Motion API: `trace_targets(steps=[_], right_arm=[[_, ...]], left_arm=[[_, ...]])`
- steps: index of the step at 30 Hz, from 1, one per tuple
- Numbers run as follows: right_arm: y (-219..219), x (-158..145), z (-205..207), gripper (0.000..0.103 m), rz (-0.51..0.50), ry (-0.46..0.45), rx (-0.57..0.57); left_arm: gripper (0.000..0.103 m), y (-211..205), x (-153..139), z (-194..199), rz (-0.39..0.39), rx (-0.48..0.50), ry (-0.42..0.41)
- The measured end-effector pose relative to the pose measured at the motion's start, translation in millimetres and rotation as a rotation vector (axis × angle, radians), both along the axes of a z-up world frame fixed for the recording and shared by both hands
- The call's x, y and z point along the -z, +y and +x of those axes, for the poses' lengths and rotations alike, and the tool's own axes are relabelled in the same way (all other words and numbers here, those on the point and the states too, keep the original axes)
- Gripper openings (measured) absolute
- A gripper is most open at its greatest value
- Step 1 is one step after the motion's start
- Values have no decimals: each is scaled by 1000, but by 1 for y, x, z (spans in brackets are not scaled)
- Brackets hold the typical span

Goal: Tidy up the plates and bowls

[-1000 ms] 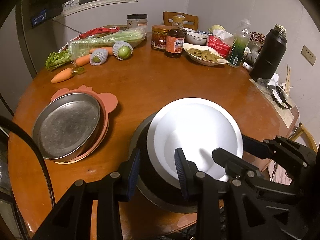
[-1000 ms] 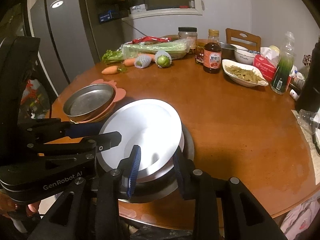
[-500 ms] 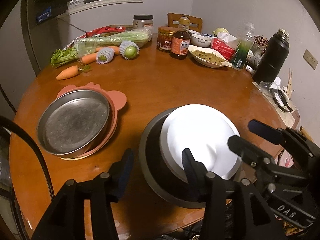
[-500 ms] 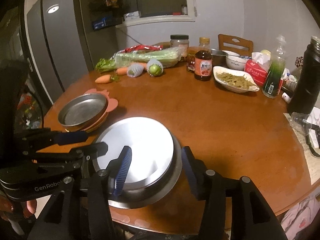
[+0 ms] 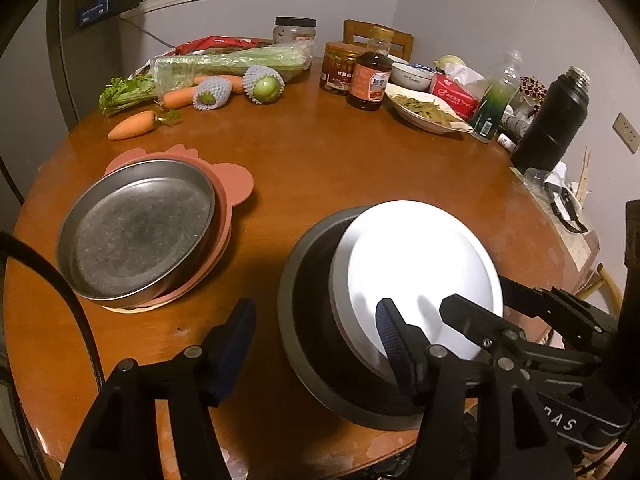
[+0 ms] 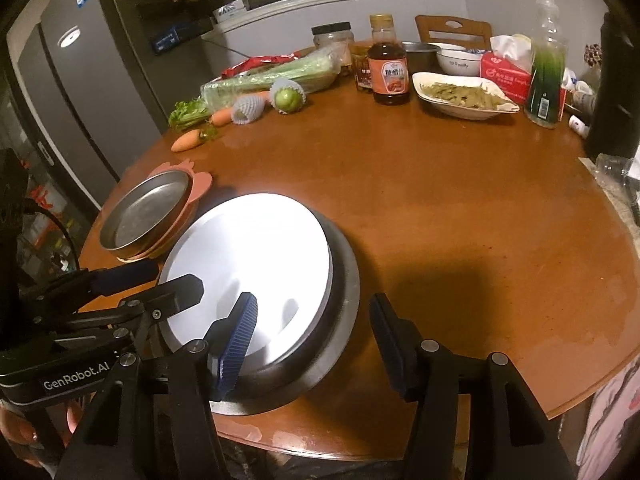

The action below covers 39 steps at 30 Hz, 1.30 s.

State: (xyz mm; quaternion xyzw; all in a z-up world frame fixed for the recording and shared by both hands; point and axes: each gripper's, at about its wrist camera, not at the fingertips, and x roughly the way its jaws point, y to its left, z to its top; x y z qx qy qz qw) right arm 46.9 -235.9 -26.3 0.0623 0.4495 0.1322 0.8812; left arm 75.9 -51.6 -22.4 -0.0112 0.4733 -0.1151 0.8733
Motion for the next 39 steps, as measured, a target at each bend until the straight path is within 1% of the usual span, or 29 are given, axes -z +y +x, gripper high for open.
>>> trace_targets(steps=[4,7,9,10,11,19,26,39], right_arm=[[0,4,2,60,7,5,-6],[1,6,1,53,15,9,-24],[3,6,1,50,6,2,-30],[3,6,1,47,2,-5,-35],[3,6,1,44,3,-8,-36],[2,1,5,43,12,-27,-32],[8,-10,11,39,8,-44,-48],[15,-31,25,39,8,-73,-54]], left_arm=[[62,-1,5,3,-1,-1,8],[61,-1,9,4,-15,9,17],[58,-2,10,5,-28,17,23],[58,-2,11,5,-36,22,25],[58,-4,11,4,-23,22,23],[58,-5,6,5,-7,19,10],[58,3,-12,9,-5,5,-26],[58,11,-29,18,-9,-1,-54]])
